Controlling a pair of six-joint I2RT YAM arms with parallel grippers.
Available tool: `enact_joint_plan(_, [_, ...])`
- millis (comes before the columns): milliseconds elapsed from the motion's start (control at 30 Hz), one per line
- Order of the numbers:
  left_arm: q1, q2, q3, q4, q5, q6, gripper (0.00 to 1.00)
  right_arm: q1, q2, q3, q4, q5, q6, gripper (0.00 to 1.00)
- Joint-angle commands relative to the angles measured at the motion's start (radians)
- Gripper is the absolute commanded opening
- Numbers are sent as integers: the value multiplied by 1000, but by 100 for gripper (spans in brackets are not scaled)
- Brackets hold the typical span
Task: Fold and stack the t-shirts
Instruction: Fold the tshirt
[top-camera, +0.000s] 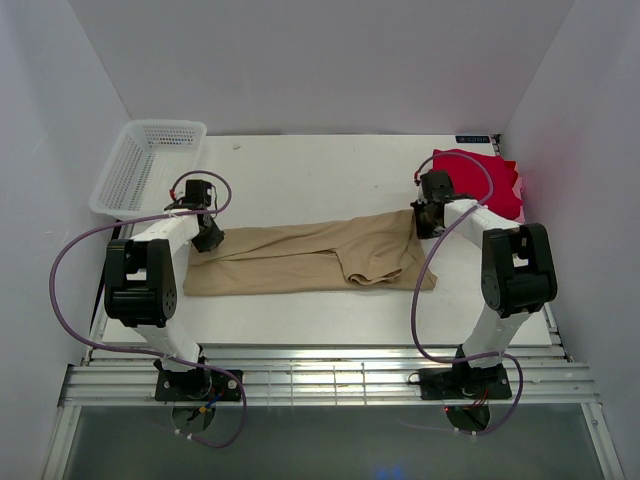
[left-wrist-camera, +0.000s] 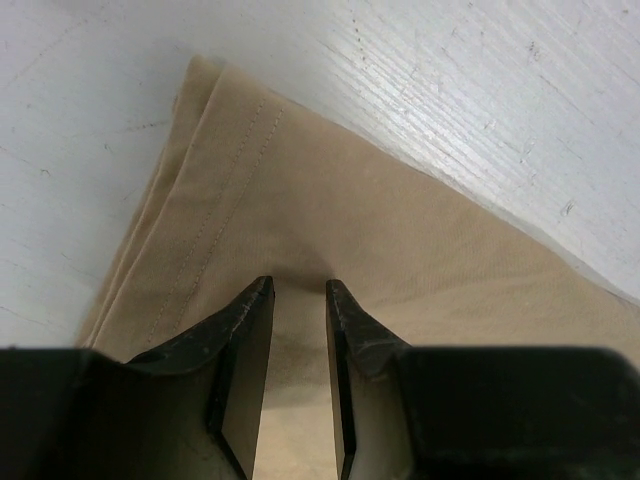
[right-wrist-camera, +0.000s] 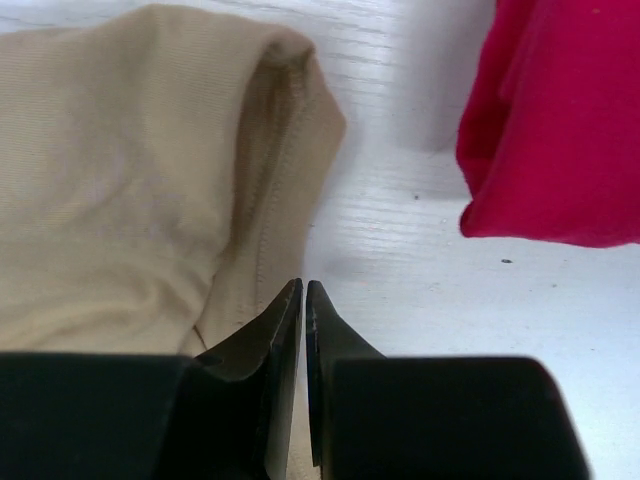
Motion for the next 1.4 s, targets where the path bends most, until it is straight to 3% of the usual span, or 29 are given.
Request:
enact_joint_plan(0, [8, -2, 6, 3, -24, 7, 38, -19, -34, 18, -25, 17, -30, 11])
enact_joint_plan(133, [10, -3, 12, 1, -16, 6, 39, -22, -29, 43, -53, -77, -22, 12])
enact_joint_plan(233, [10, 1, 20, 0, -2, -3, 39, -22, -48, 35, -47, -164, 10, 34])
enact_joint_plan(333, [10, -3, 23, 1, 8, -4, 40, -16, -66, 12, -31, -265, 27, 41])
enact_joint_plan(600, [10, -154, 38, 49, 28, 13, 44, 24, -150, -49, -25, -347, 31, 42])
enact_joint_plan(833, [10, -94, 40, 34, 70, 3, 43, 76, -161, -132, -14, -379, 62, 46])
enact_joint_plan(1367, [10, -83, 20, 34, 64, -10, 42, 141, -205, -181, -76, -355, 100, 46])
